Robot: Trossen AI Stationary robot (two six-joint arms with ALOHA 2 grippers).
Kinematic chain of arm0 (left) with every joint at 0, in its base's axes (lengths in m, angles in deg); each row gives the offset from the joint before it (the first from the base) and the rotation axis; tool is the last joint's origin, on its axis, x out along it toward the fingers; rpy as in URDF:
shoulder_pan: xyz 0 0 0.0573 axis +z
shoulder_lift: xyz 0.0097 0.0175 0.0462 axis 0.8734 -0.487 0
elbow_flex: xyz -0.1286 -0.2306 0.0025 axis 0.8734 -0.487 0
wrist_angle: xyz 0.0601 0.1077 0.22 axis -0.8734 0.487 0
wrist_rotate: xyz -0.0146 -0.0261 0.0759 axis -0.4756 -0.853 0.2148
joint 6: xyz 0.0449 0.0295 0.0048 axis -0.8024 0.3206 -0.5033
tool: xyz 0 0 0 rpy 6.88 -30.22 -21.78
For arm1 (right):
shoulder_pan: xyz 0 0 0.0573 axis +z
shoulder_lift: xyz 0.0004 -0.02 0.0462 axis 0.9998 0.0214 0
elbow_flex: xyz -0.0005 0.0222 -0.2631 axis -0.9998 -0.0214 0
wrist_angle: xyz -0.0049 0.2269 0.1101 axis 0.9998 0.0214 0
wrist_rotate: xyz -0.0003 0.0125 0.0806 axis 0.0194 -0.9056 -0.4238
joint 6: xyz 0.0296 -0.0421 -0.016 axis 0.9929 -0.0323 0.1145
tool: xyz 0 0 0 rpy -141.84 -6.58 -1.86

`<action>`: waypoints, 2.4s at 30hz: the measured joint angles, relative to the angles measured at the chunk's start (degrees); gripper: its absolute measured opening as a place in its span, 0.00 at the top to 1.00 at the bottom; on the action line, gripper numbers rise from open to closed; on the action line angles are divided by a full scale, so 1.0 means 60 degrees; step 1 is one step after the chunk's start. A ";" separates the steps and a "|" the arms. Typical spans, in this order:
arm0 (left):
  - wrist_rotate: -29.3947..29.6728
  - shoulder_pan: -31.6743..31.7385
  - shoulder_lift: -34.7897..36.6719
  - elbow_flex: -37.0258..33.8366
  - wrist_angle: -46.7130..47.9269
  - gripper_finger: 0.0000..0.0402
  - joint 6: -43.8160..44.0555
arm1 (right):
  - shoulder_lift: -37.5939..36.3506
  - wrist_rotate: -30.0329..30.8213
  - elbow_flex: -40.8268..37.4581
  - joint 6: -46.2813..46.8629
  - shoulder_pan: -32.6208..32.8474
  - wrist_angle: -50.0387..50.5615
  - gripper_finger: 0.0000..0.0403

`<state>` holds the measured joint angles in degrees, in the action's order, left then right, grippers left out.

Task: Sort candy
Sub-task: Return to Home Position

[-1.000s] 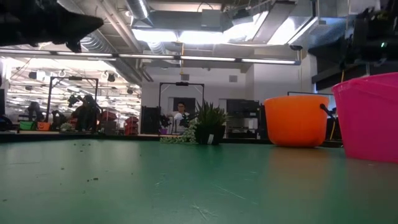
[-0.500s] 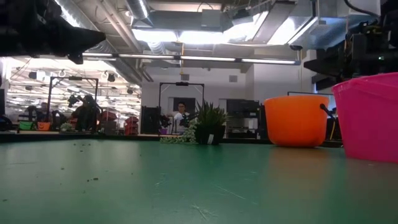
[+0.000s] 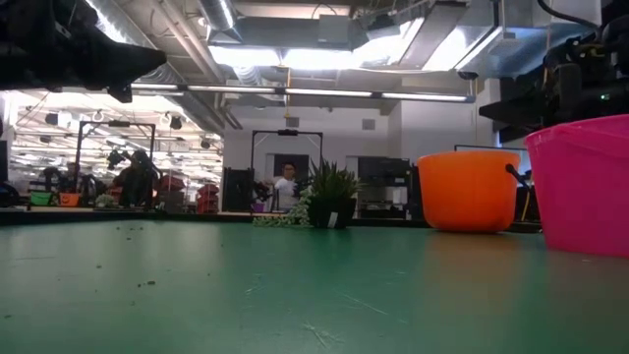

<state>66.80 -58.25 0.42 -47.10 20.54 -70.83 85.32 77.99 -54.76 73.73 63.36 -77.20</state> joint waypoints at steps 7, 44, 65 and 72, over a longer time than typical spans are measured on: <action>0.0203 -0.0001 0.0000 0.0000 0.0019 1.00 0.0004 | 0.0000 0.0089 0.0000 0.0031 -0.0011 0.0013 1.00; 0.0581 -0.0003 -0.0004 0.0004 0.0031 1.00 0.0004 | 0.0000 0.0261 0.0000 0.0044 -0.0018 0.0061 1.00; 0.0578 0.0000 -0.0004 0.0004 0.0033 1.00 0.0004 | 0.0000 0.0257 0.0000 0.0044 -0.0018 0.0063 1.00; 0.0581 0.0000 -0.0004 0.0004 0.0030 1.00 0.0004 | 0.0000 0.0257 0.0000 0.0041 -0.0018 0.0062 1.00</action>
<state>70.29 -58.25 0.40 -47.08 20.72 -70.81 85.32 79.54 -54.76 73.98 63.25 -76.83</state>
